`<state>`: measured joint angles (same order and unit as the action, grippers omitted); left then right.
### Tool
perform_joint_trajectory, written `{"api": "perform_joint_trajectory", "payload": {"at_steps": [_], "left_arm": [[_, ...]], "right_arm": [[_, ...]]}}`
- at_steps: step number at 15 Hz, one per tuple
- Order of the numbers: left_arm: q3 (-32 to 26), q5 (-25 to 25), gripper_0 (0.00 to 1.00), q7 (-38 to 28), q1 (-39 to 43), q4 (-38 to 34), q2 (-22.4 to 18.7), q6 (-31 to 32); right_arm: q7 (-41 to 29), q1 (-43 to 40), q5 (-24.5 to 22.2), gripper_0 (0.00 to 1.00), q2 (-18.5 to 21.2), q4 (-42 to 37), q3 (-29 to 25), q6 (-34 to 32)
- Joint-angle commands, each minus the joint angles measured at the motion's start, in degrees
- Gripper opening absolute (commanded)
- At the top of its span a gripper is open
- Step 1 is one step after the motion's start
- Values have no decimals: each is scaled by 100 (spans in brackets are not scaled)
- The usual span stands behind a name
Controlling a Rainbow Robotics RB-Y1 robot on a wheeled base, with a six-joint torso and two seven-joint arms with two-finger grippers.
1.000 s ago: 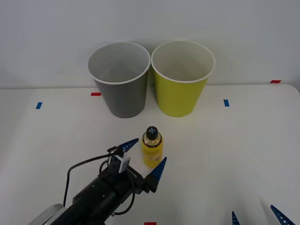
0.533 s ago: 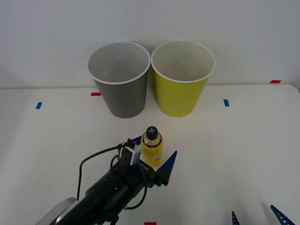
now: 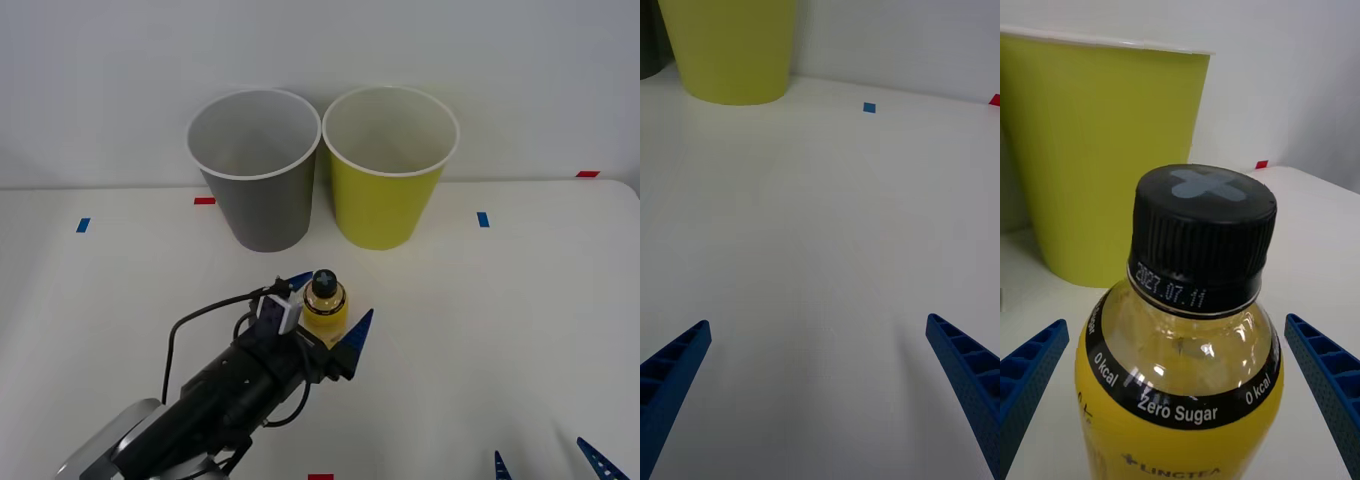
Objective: Put cans in the gray bin and PET bottles in the light green bin.
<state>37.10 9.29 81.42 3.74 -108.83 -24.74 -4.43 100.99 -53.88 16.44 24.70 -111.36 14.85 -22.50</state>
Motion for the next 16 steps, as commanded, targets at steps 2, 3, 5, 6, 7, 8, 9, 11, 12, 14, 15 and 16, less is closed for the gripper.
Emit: {"api": "perform_joint_trajectory", "payload": {"at_steps": [2, 3, 5, 6, 7, 8, 9, 11, 12, 14, 15, 16], "left_arm": [[-1, -32, 100, 14, -40, 2, -48, -14], [-1, -41, 100, 14, -40, 2, -31, -14], [-1, -50, 48, 40, -40, 2, -31, -14], [-1, -68, 18, 66, -40, 2, -31, -14], [-1, -76, 13, 84, -40, 2, -48, -14], [-1, -85, 12, 93, -40, 2, -57, -14], [-1, -85, 12, 102, -31, 2, -84, -14], [-1, -94, 11, 102, -40, 2, -136, -14], [-1, -94, 10, 102, -40, 2, -154, -14], [-1, -41, 9, 84, -40, -24, -224, -49], [-1, -24, 9, 84, -40, -191, -268, -313], [-45, -24, 8, 102, -31, -622, -374, -972]], "right_arm": [[0, 0, 0, 100, 0, 0, 0, 0], [0, 0, 0, 100, 0, 0, 0, 0], [0, 0, 0, 100, 0, 0, 0, 0], [0, 0, 0, 100, 0, 0, 0, 0], [0, 0, 0, 100, 0, 0, 0, 0], [0, 0, 0, 100, 0, 0, 0, 0], [0, 0, 0, 100, 0, 0, 0, 0], [0, 0, 0, 100, 0, 0, 0, 0], [0, 0, 0, 100, 0, 0, 0, 0], [0, 0, 0, 100, 0, 0, 0, 0], [0, 0, 0, 100, 0, 0, 0, 0], [0, 0, 0, 100, 0, 0, 0, 0]]}}
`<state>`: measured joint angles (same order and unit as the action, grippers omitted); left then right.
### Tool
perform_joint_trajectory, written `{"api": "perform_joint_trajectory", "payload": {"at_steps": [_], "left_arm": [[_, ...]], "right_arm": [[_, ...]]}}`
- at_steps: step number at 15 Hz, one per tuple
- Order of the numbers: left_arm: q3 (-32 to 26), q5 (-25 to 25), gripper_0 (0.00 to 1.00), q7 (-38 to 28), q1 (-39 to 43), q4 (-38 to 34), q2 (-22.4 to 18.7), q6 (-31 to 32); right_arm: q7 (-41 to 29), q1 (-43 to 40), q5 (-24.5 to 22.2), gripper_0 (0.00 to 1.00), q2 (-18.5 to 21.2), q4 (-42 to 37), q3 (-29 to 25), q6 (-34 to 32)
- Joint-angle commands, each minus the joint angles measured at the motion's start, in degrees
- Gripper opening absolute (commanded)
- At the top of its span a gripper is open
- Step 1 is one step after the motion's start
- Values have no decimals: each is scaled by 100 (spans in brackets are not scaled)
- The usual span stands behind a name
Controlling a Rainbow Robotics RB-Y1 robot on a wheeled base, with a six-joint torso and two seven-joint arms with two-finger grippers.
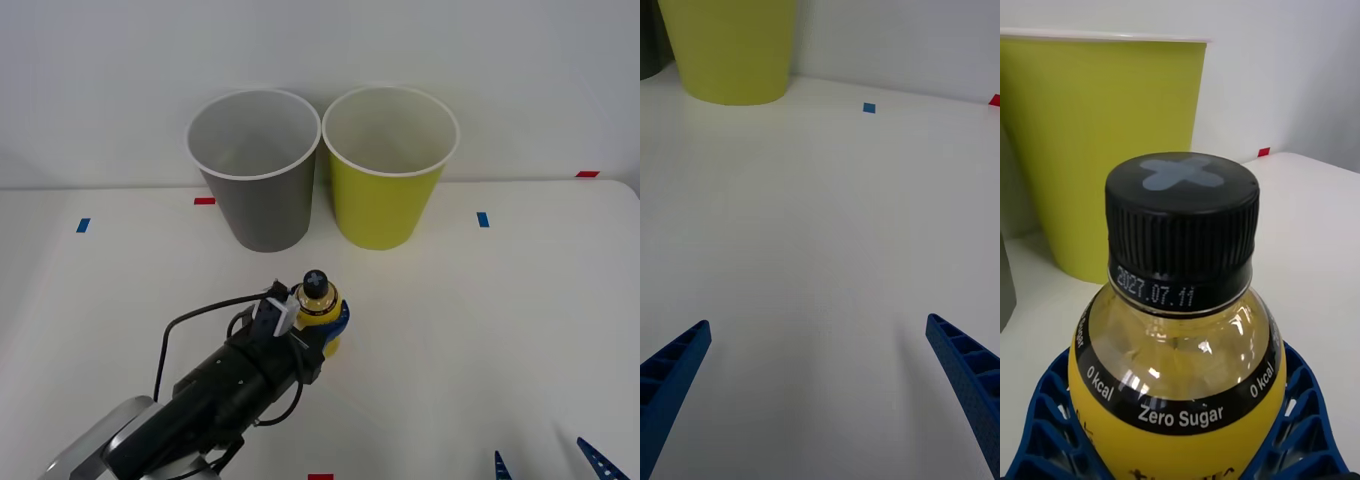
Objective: Put cans in the gray bin and PET bottles in the light green bin.
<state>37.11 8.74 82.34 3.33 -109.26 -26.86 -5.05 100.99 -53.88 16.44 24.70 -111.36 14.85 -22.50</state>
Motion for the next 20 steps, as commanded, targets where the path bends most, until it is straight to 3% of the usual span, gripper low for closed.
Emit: {"api": "perform_joint_trajectory", "payload": {"at_steps": [1, 3, 7, 9, 12, 15, 20], "left_arm": [[-134, 40, 9, 1, 10, -1027, -276, -1561], [-415, 260, 9, 10, 10, -1827, -487, -2633], [-1180, 1358, 8, 160, -61, -2504, -504, -3644], [-1707, 1833, 8, 292, -254, -2891, -311, -4610], [-2489, 2334, 7, 1039, -526, -3146, 102, -5735], [-2903, 2255, 7, 1109, -975, -3137, 331, -6131], [-3368, 1921, 7, 1074, -2319, -3137, 498, -7458]], "right_arm": [[0, 0, 0, 100, 0, 0, 0, 0], [0, 0, 0, 100, 0, 0, 0, 0], [0, 0, 0, 100, 0, 0, 0, 0], [0, 0, 0, 100, 0, 0, 0, 0], [0, 0, 0, 100, 0, 0, 0, 0], [0, 0, 0, 100, 0, 0, 0, 0], [0, 0, 0, 100, 0, 0, 0, 0]]}}
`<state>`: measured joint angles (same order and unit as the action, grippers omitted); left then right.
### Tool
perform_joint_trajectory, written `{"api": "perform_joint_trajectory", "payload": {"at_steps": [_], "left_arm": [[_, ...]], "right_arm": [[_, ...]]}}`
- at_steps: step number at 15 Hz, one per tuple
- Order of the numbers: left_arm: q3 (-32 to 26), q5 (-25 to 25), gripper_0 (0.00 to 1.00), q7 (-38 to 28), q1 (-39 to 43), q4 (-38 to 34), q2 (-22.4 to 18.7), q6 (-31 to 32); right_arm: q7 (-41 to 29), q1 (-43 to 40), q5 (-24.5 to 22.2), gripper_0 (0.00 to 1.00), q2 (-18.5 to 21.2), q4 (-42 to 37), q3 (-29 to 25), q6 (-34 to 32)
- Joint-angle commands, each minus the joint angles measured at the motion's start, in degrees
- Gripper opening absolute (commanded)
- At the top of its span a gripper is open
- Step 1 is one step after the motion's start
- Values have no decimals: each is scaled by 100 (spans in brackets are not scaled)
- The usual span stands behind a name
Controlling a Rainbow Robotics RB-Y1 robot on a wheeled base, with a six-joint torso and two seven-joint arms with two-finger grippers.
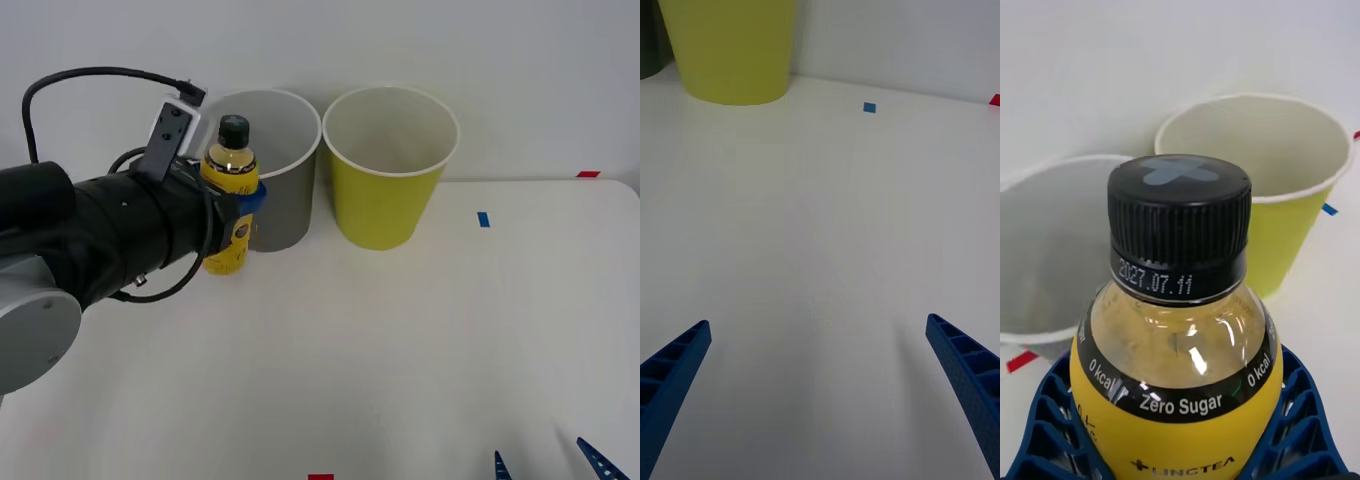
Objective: Put cans in the gray bin and PET bottles in the light green bin.
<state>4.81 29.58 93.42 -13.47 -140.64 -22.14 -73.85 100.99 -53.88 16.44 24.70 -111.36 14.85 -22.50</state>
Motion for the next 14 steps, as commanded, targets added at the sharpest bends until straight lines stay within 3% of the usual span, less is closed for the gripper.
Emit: {"api": "perform_joint_trajectory", "payload": {"at_steps": [1, 5, 7, 11, 14], "left_arm": [[-129, -154, 7, -70, -815, 2, 44, -604], [-120, 30, 6, -202, -1298, 11, 254, -516], [-120, 48, 1, -272, -1641, 169, 281, -507], [-6, 101, 0, -369, -2661, 1039, 483, -446], [337, -251, 0, -395, -3188, 1663, 703, -208]], "right_arm": [[0, 0, 0, 100, 0, 0, 0, 0], [0, 0, 0, 100, 0, 0, 0, 0], [0, 0, 0, 100, 0, 0, 0, 0], [0, 0, 0, 100, 0, 0, 0, 0], [0, 0, 0, 100, 0, 0, 0, 0]]}}
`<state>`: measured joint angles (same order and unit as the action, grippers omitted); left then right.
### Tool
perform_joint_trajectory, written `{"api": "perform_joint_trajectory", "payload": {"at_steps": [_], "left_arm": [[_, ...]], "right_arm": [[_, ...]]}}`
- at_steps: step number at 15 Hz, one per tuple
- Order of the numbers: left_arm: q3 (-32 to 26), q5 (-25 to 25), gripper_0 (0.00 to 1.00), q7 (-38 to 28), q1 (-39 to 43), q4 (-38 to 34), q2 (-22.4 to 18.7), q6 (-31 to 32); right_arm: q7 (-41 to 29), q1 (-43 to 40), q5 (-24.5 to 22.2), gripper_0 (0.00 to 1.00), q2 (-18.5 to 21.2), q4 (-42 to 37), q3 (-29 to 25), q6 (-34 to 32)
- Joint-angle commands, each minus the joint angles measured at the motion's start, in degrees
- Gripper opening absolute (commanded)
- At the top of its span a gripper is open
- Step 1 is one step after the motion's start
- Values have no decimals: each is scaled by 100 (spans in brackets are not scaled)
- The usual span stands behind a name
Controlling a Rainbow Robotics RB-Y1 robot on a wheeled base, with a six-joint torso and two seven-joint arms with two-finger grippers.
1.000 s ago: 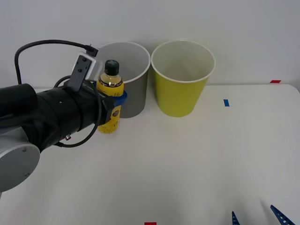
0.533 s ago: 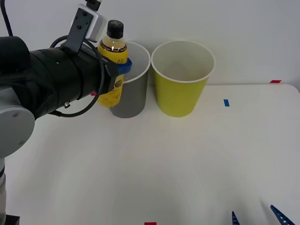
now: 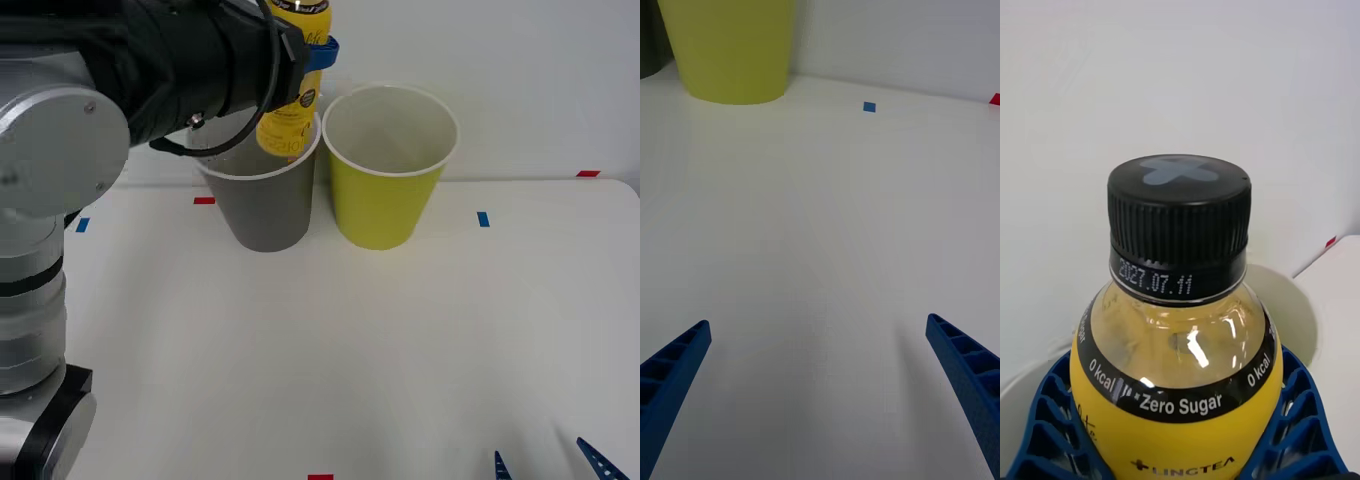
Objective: Put cans in the gray bin and PET bottles in the light green bin.
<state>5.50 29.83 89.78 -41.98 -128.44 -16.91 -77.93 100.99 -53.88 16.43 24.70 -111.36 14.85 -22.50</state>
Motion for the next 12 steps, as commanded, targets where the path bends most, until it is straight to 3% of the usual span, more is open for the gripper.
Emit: {"api": "perform_joint_trajectory", "payload": {"at_steps": [1, 7, 12], "left_arm": [[329, -355, 0, -49, -399, 636, 276, 357], [813, -505, 0, -75, -882, 2227, 733, 1808], [971, -496, 0, -58, -1137, 3018, 1014, 2370]], "right_arm": [[0, 0, 0, 100, 0, 0, 0, 0], [0, 0, 0, 100, 0, 0, 0, 0], [0, 0, 0, 100, 0, 0, 0, 0]]}}
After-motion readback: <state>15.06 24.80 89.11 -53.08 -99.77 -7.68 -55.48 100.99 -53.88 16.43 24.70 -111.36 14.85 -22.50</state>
